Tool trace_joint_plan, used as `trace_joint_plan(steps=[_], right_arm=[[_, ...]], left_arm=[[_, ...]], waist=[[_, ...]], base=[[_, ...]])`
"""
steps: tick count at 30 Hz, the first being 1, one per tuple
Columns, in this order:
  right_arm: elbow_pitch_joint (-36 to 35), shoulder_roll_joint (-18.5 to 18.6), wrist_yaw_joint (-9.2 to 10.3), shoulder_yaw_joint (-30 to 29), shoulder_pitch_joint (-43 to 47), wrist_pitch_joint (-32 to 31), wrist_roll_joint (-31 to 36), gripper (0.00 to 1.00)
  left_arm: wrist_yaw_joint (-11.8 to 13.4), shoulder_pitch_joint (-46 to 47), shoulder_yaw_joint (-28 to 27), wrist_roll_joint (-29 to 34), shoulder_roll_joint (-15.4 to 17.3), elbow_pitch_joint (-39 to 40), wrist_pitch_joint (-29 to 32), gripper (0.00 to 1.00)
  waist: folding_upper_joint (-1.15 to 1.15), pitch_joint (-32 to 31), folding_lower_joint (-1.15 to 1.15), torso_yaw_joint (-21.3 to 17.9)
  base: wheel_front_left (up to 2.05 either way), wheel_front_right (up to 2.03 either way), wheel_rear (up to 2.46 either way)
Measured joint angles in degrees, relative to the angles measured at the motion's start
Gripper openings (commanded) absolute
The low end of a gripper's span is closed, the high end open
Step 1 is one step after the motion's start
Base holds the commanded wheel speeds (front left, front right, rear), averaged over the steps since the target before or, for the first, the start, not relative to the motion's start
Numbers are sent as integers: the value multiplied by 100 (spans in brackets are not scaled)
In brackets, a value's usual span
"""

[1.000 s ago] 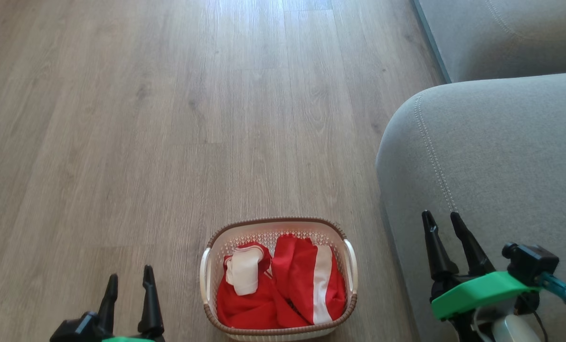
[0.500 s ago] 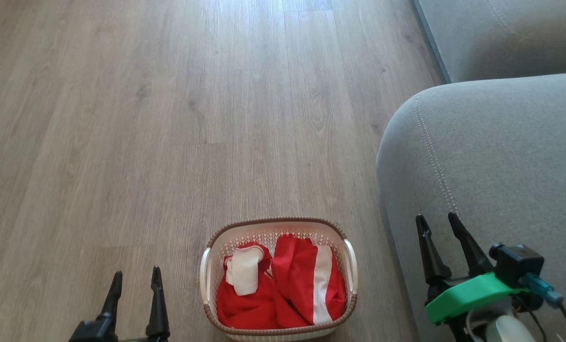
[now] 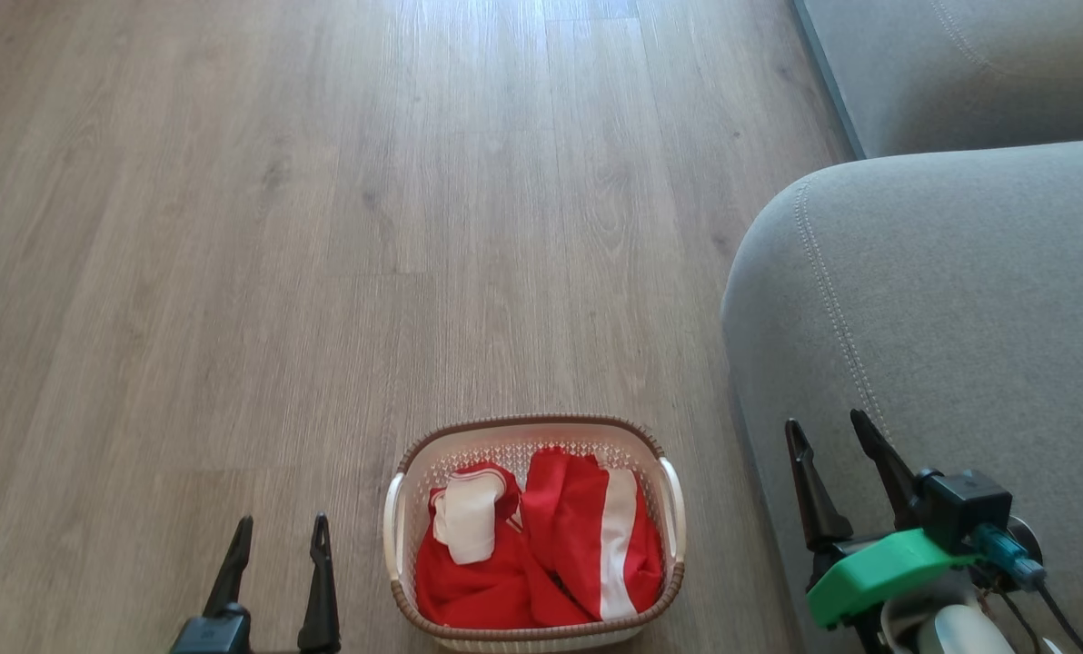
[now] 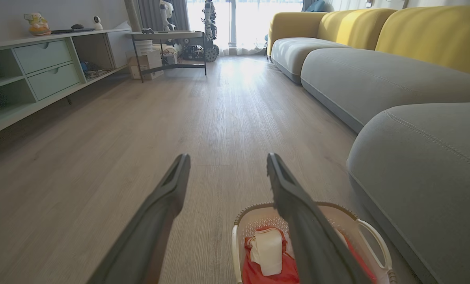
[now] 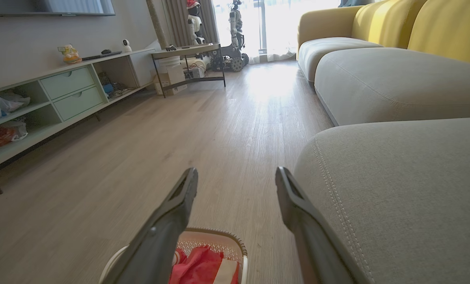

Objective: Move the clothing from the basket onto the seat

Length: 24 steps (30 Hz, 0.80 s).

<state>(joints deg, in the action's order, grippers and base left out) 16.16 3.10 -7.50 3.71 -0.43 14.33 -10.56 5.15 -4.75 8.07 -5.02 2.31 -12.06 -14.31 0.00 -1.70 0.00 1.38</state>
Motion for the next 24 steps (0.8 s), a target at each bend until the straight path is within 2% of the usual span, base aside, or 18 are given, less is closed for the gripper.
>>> trace_joint_plan(steps=[24], right_arm=[[15,-10,0,-52,-1,5,0,100]], left_arm=[[41,10,35,-8,1,-102,0,100]], waist=[[0,110,0,-4]], base=[[0,0,0]])
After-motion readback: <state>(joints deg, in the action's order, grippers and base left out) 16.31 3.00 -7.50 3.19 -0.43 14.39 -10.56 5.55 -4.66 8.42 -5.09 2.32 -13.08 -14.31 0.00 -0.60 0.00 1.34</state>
